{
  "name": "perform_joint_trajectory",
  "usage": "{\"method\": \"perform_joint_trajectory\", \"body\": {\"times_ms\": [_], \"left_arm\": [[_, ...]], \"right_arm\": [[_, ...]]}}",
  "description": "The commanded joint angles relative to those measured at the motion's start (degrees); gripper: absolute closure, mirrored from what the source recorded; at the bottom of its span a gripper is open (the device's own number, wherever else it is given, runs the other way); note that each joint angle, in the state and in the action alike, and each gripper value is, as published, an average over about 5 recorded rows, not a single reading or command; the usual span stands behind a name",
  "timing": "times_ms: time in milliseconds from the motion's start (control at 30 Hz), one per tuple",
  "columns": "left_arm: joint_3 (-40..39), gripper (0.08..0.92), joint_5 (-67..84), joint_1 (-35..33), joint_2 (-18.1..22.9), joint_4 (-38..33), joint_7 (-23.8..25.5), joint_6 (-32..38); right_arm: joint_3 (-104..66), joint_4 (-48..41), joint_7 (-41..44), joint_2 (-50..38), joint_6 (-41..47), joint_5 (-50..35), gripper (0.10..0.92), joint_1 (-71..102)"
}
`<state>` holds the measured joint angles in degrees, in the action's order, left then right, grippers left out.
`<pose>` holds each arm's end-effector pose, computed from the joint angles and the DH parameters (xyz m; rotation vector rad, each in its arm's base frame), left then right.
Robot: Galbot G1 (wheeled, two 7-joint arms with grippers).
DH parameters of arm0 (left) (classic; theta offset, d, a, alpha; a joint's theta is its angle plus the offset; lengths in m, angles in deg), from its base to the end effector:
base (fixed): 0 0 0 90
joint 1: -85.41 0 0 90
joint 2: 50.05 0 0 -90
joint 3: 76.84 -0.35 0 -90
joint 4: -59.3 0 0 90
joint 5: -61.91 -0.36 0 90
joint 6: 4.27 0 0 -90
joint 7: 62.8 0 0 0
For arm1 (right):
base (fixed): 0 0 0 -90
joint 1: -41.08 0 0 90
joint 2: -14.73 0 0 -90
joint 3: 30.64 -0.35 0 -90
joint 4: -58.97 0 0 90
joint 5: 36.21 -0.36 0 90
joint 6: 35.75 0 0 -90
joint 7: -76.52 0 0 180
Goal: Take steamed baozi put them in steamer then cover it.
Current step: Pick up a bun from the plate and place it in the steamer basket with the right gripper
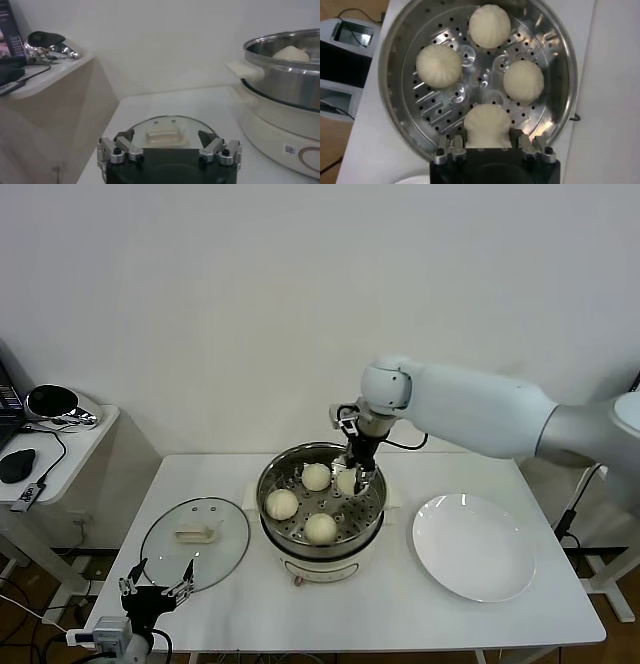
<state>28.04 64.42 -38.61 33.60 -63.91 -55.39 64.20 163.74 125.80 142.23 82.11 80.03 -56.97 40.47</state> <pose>0.1611 0.0938 -0.2817 0.0859 -2.7549 -0.1898 0.5780 0.1068 -0.0760 1.4557 -1.2534 1.3984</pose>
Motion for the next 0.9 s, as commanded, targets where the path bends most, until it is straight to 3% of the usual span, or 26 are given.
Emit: {"method": "perform_joint_trajectory", "body": {"times_ms": [33,333,667,800,900], "left_arm": [[0.1,0.177,0.6,-0.2,0.0,-0.1,0.1,-0.2],[-0.2,0.177,0.6,0.2,0.1,0.3,0.2,-0.3],[0.2,0.177,1.7,0.4,-0.3,0.4,0.9,-1.0],[0.8,0.177,2.0,0.9,-0.5,1.3,0.9,-0.6],[0.8,0.177,1.8,1.1,-0.6,2.7,1.2,2.3]], "right_arm": [[-1.4,-2.1,-1.1,1.7,0.2,4.3,0.491,5.4],[-2.0,-0.7,-0.9,-0.2,0.4,3.8,0.457,4.7],[-5.9,7.5,0.0,-10.6,0.6,-0.2,0.218,-2.8],[-14.6,11.6,-6.4,-17.3,-2.1,-3.5,0.203,-1.8],[-20.5,14.1,-19.0,-21.8,-7.7,-7.6,0.203,1.6]]}}
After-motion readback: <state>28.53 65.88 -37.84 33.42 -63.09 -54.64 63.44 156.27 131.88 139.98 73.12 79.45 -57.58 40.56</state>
